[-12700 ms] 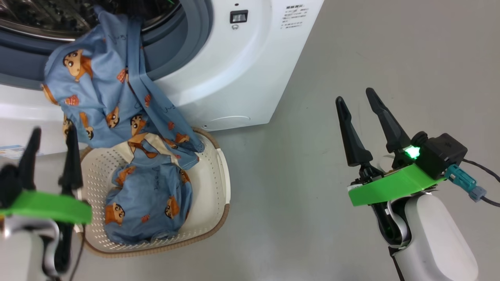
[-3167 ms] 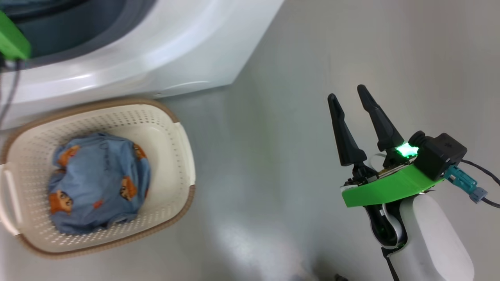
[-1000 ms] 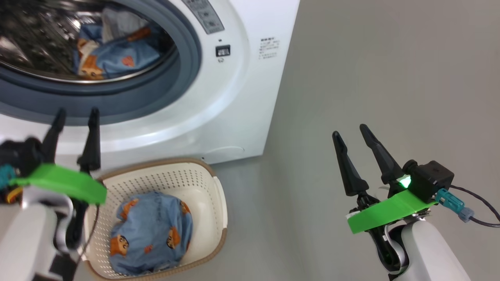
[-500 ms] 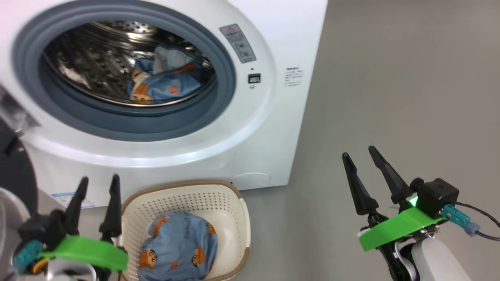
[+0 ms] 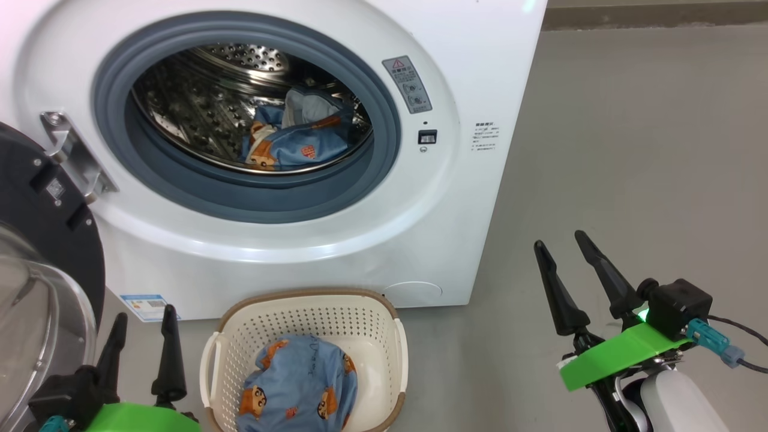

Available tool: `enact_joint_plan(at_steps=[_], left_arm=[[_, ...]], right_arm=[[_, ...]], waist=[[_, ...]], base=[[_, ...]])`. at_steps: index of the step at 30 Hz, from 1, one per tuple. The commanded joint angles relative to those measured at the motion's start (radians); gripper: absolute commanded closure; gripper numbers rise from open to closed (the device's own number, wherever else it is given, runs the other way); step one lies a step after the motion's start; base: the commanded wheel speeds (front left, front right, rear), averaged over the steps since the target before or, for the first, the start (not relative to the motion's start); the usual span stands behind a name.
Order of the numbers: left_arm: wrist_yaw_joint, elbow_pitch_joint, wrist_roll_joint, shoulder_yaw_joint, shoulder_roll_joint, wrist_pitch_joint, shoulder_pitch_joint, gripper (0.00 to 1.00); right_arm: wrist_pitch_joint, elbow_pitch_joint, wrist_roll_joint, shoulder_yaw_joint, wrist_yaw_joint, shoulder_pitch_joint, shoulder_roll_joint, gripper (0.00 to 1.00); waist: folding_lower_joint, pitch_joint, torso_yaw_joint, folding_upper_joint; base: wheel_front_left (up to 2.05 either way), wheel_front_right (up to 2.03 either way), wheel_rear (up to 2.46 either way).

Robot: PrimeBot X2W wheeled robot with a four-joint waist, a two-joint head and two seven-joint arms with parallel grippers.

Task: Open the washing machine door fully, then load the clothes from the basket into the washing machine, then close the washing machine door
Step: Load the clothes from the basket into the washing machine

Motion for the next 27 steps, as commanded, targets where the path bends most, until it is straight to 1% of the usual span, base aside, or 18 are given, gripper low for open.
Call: enact_joint_plan(at_steps=[1,10,27], left_arm=[[-0.007,-0.026,0.015,0.044,0.014,-0.006,-0.008,0.00],[-0.027,-0.020,0.043,0.065,-0.016,-0.006,-0.001,0.00],[-0.050,-0.011,0.074,0.086,-0.037,-0.006,-0.005,0.00]], right_arm=[[-0.005,-0.023,0.008,0.022,0.002,0.013,-0.004,0.00],[-0.005,-0.022,0.013,0.031,0.002,0.016,-0.016,0.00],[-0.005,-0.024,0.012,0.034,0.002,0.013,-0.019,0.00]], waist=[[0.0000,-0.006,0.005,0.0000],[0.0000,-0.015,0.003,0.0000],[0.0000,0.003,0.001,0.0000]], base=[[0.00,0.00,0.00],[0.00,0.00,0.00],[0.00,0.00,0.00]])
